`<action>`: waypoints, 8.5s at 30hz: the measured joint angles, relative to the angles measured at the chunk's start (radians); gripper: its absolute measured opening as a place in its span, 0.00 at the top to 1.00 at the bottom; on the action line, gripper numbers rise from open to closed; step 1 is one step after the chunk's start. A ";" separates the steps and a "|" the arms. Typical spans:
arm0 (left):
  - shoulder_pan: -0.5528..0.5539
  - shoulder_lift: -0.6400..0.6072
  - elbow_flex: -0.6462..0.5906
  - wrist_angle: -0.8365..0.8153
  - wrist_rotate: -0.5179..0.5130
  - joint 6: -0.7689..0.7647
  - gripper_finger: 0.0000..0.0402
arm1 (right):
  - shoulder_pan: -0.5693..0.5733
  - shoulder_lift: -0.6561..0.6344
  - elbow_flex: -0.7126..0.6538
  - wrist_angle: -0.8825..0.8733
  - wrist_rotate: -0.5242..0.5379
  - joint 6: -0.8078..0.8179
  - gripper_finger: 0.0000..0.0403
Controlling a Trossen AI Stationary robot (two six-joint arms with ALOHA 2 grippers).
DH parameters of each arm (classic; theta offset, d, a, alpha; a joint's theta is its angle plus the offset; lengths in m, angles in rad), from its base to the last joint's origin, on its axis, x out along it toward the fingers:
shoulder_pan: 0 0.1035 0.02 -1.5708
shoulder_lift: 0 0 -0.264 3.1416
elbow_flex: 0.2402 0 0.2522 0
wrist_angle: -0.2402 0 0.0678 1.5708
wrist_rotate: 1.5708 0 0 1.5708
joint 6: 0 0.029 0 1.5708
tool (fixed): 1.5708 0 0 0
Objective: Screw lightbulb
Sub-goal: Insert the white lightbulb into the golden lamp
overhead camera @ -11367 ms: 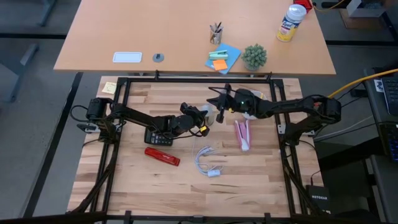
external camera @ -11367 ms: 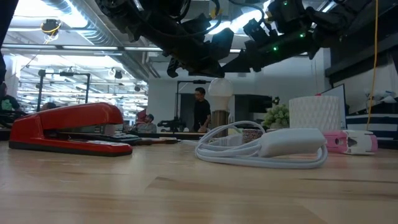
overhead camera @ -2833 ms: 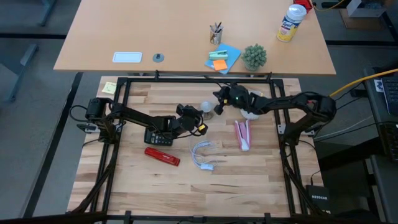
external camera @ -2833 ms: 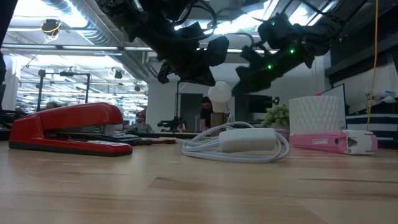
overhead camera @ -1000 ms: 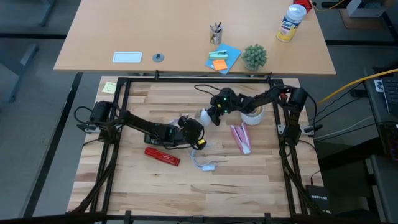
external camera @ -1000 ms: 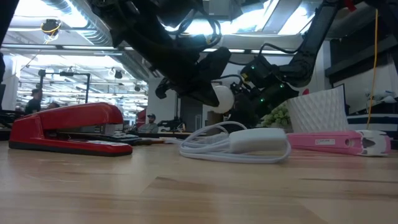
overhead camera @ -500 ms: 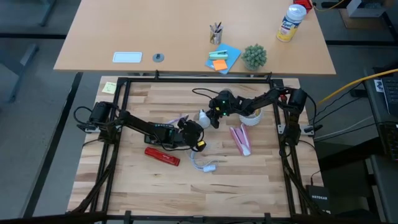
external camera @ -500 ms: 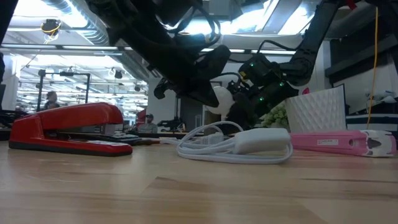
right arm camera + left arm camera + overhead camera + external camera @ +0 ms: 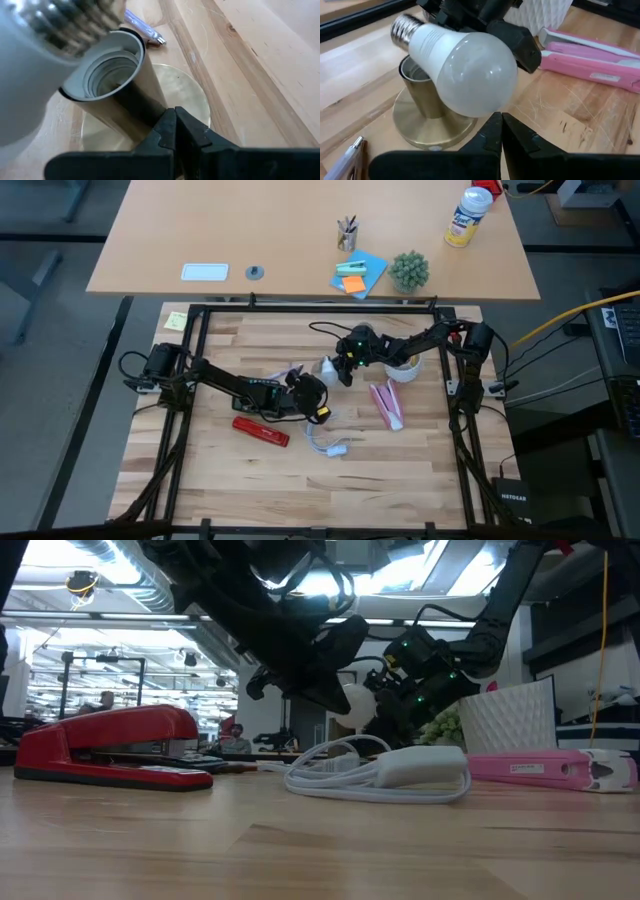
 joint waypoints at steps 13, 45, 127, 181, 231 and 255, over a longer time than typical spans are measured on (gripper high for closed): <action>-0.003 -0.001 0.000 -0.033 0.043 -0.026 1.00 | 0.000 0.000 0.000 0.001 0.002 0.000 0.98; 0.142 -0.031 0.062 -0.047 0.695 0.643 0.56 | 0.001 -0.430 0.053 -0.467 0.130 -0.067 0.98; 0.178 0.229 0.248 -0.052 0.765 0.753 0.50 | 0.537 -0.745 0.053 -0.427 0.264 0.081 0.98; 0.227 0.199 0.318 -0.033 0.764 0.347 0.73 | 0.536 -1.030 0.054 -0.688 0.604 0.066 0.98; 0.256 -0.671 -0.180 -0.112 0.371 0.288 0.72 | 0.536 -1.031 0.018 -0.826 0.728 0.069 0.98; 0.224 -0.073 -0.393 1.055 0.376 0.343 0.72 | 0.330 -0.571 -0.250 0.111 0.739 -0.034 0.98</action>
